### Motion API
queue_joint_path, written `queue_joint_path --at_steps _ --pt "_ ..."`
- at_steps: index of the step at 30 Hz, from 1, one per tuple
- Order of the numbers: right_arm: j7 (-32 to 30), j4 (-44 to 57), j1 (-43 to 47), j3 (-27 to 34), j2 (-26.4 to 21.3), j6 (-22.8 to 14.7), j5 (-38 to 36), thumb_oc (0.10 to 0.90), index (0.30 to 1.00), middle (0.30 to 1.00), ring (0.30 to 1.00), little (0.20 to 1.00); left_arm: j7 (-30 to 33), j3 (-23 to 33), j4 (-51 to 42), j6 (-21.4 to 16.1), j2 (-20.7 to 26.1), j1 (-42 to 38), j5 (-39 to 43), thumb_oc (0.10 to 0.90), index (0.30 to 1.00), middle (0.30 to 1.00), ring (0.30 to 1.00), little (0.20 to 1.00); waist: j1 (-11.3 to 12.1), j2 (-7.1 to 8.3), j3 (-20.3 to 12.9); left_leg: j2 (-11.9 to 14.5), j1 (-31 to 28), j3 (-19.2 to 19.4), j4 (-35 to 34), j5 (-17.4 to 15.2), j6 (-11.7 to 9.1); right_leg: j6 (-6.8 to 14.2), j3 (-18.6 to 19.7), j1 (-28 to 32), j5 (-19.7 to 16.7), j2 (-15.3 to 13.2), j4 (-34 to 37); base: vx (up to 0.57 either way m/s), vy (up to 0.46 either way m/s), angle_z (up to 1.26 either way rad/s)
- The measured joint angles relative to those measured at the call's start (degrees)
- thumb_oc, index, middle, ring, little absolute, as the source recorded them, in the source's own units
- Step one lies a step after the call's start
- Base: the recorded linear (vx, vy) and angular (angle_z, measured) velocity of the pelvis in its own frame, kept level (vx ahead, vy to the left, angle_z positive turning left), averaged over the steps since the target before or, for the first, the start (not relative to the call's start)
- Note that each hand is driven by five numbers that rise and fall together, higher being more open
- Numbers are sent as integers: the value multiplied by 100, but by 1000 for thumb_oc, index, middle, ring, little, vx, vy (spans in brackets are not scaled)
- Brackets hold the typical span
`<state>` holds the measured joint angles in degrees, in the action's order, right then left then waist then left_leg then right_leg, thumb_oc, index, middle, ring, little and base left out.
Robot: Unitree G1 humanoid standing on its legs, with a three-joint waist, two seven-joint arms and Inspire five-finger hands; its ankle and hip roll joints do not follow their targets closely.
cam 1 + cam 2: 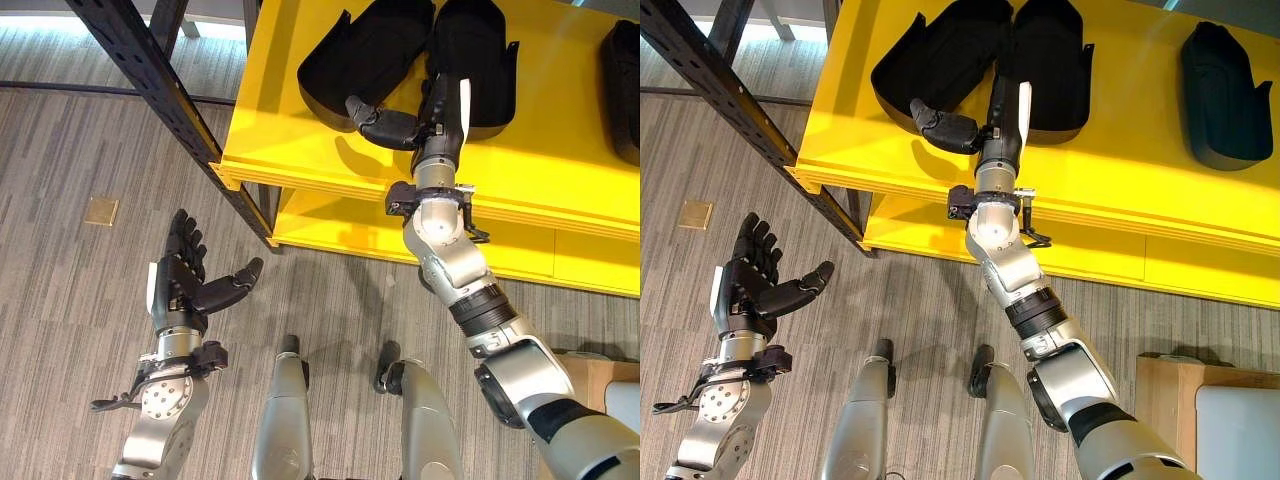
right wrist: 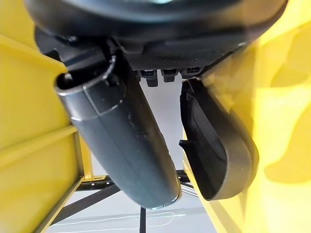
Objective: Move parts from the plastic box to the shelf.
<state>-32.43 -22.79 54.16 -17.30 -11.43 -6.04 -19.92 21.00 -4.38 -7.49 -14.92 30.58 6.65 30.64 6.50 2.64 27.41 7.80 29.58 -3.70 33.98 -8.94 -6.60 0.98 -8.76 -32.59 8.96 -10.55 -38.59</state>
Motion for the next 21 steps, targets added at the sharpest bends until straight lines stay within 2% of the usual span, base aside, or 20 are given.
queue_joint_path --at_steps 9,21 --pt "-9 -104 -1 2 36 -2 -109 900 1000 1000 1000 1000 23 2 0 0 0 66 -2 900 1000 1000 1000 1000 -1 -1 0 -2 9 -7 4 0 0 0 -5 -2 1 -3 -1 0 0 0" --pt "-86 -813 60 23 214 -18 -383 900 1000 1000 1000 1000 105 11 0 0 2 103 -3 900 1000 1000 1000 1000 70 -6 -2 -18 46 -12 -3 3 -5 8 -7 -44 27 -25 -41 0 0 0"
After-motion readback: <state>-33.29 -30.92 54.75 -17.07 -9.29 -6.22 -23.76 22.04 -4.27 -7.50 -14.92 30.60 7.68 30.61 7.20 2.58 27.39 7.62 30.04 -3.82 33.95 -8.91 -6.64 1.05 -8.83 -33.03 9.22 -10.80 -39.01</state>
